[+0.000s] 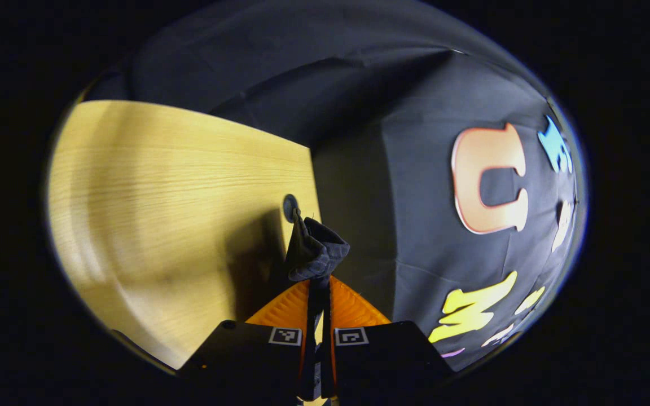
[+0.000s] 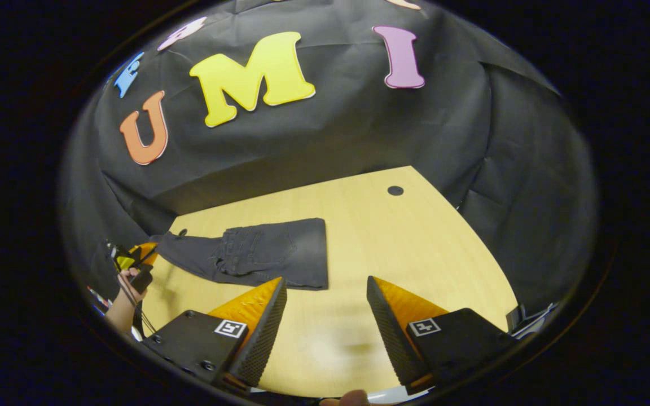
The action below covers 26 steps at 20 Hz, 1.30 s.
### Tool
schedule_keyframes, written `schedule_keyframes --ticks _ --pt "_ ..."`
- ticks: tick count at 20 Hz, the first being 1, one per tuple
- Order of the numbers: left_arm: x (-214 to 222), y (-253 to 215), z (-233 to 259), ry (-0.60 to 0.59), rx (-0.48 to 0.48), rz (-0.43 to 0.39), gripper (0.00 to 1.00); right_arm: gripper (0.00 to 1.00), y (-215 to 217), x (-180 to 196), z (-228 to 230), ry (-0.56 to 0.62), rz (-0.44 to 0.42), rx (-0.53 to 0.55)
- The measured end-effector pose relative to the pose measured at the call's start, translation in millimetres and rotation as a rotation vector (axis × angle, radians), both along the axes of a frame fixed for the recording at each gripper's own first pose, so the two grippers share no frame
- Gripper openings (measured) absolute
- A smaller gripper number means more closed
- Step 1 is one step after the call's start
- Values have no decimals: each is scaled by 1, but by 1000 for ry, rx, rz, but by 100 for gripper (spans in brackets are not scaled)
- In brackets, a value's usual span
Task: Grasp the waist and the cuffs of the jeans and fold them to make the two legs overlap; first hold the waist and fold one-third of the jeans toward the cuffs, then hold the cuffs and fold the remaining one-third in the same direction to finish folding.
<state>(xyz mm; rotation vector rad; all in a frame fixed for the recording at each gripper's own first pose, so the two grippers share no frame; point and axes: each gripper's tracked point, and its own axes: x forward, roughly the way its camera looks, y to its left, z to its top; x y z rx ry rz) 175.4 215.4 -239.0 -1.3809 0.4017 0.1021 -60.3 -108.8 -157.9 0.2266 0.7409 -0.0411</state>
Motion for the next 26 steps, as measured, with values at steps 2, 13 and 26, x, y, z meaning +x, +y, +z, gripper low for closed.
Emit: schedule_keyframes --ticks 2,13,26 --pt "-2 -19 30 -46 57 -49 8 89 -6 -10 5 -33 -22 -13" --pt "-31 -250 144 -283 498 -438 7 95 -77 -98 31 -151 -94 -210" --pt "-66 -407 -22 -71 738 -664 8 92 -168 -153 5 -19 -228 -269"
